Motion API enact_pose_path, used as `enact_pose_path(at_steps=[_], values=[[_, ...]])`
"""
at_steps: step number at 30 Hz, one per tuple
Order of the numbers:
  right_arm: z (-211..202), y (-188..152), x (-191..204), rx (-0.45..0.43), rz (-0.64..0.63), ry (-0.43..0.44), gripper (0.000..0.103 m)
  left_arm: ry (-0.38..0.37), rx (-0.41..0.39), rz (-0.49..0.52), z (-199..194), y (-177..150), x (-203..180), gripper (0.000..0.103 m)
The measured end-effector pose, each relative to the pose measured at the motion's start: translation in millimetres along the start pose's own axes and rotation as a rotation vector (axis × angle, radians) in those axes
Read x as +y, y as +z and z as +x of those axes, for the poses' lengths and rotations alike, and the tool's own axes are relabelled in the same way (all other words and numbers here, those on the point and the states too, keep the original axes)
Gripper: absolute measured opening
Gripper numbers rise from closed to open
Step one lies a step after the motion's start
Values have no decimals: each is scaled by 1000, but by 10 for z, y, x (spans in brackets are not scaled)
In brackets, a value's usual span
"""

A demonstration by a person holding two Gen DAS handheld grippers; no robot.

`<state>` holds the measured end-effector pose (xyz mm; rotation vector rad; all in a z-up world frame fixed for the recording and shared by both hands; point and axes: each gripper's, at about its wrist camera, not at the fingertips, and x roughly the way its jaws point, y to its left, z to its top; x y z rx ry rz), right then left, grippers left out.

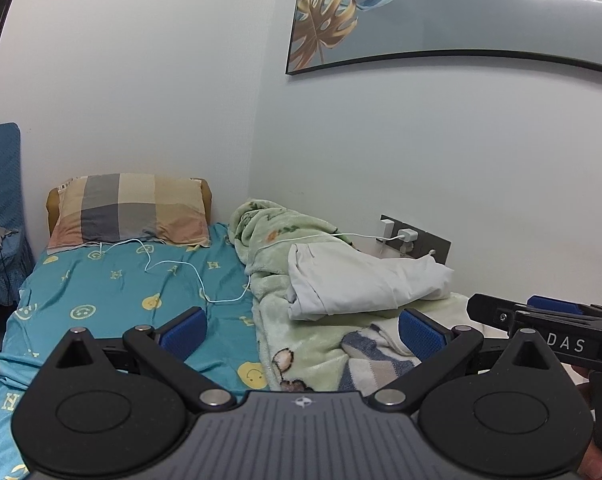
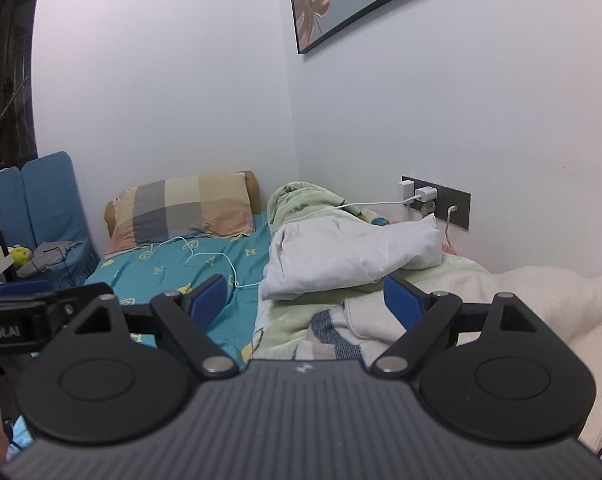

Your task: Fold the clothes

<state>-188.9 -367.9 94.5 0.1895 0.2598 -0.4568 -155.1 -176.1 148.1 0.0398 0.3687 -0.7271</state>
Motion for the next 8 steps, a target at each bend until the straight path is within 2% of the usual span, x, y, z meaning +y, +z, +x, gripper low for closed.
enact_pose_path(at_steps=[8], values=[[-37, -4, 32, 3, -11, -6, 87, 0, 6, -2, -26, -4, 2, 103]])
